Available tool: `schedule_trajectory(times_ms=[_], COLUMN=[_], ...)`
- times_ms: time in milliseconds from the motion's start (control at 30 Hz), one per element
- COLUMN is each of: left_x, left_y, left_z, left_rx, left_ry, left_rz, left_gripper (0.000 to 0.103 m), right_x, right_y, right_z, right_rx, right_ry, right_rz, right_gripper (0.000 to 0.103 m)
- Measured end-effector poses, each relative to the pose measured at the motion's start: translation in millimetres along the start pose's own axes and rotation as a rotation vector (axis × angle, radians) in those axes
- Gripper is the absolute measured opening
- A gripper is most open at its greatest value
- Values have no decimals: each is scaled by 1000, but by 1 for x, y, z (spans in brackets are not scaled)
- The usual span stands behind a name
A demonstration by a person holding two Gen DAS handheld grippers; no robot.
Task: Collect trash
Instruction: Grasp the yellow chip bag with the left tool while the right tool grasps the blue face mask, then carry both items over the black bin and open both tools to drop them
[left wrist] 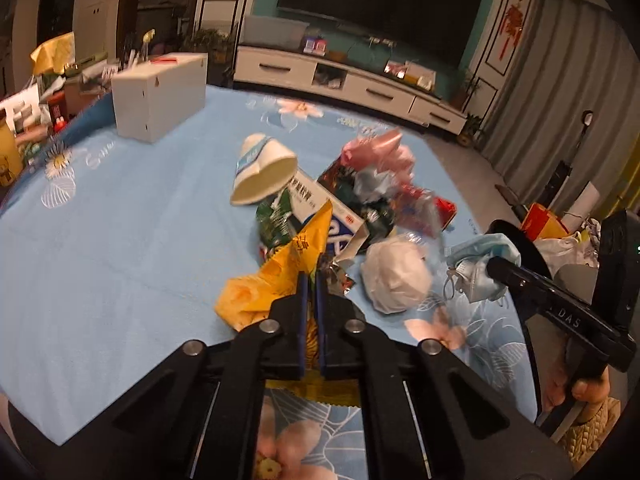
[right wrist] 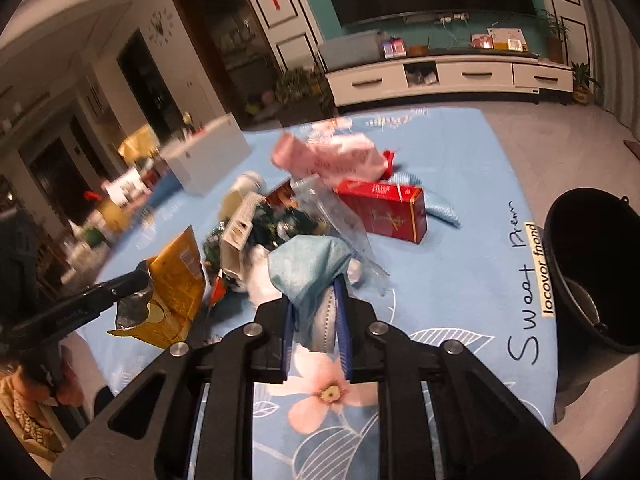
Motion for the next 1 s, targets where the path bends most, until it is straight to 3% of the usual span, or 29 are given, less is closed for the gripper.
schedule_trajectory(times_ms=[233, 467, 733, 1000], left_x=[17, 43, 78, 83], left_y=[-16, -72, -190, -292], left_z=[31, 24, -26, -100], left_rx=[-56, -194, -423, -560], left_ry=[-64, -70, -37, 62], left_rz=[-11, -98, -247, -316], left_gripper=[5, 5, 5, 5], right_x=[7, 14, 6, -4], right_y=[-8, -61, -149, -204], right_z=[35, 81, 123, 113], right_rx=[20, -79, -250, -314], right_ry=[-91, -214, -317, -324], right_rz=[-43, -140, -327, -426], right_gripper=[19, 19, 19, 20])
Point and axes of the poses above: each gripper's, at about its wrist camera, not at the fingertips, and z roughly against the way its jaws point, y to its left, x to its top, the point moved 2 cm from there along -z, roughly the way its jaws point, and after that the axes turned 3 degrees about -z, right-handed, at the moved point
